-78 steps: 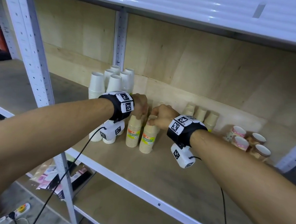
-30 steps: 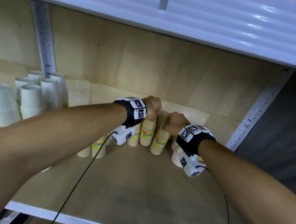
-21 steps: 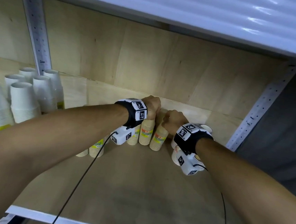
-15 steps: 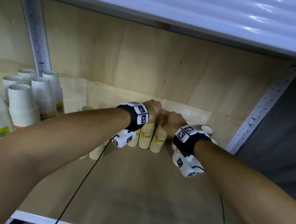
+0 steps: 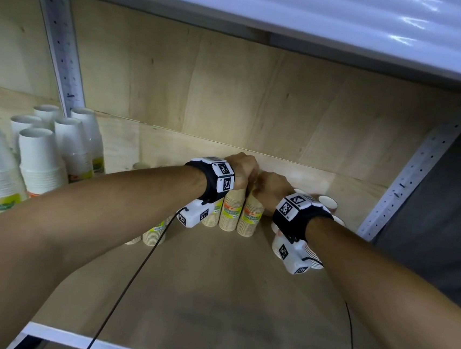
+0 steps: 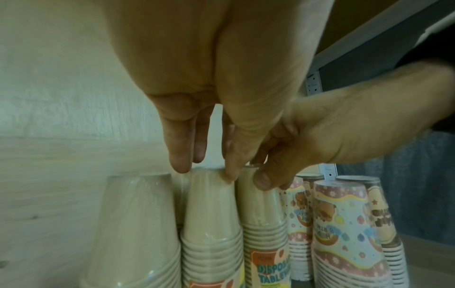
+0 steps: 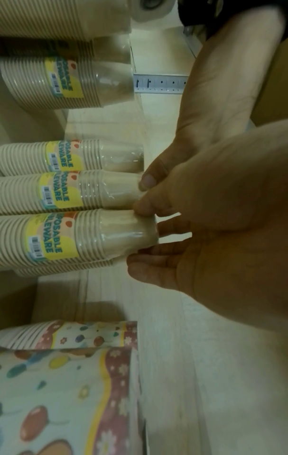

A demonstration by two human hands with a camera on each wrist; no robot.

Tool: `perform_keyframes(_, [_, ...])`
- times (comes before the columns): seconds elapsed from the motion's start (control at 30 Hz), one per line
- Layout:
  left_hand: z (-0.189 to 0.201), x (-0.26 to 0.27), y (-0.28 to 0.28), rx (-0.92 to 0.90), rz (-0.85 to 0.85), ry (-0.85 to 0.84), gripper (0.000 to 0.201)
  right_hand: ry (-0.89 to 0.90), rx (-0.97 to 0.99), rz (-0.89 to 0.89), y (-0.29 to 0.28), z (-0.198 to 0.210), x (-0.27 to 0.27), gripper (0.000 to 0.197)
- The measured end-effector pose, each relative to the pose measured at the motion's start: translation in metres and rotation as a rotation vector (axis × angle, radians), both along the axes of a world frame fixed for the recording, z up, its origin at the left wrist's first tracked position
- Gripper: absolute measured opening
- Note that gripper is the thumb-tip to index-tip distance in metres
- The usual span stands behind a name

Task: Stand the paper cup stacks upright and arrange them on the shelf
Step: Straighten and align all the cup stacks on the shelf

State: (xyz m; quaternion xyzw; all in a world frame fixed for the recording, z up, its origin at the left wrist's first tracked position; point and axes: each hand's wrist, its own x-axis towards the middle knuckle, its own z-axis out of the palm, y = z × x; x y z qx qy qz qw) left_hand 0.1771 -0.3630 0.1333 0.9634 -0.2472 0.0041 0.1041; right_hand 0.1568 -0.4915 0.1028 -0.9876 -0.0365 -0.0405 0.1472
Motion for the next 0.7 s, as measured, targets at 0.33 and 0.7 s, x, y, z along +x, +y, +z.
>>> perform_keyframes(0.33, [0.033,-0.011,0.039,-0.088,0.044,-0.029,0.042,-0.089,-0.040,-0.035,0.015,0.029,-0.005,0.038])
perform_keyframes(0.7, [0.063,-0.041,0.121,0.005,0.237,-0.007,0.051,-0.168,0.009,0.127,0.091,0.053,-0.019,0.059])
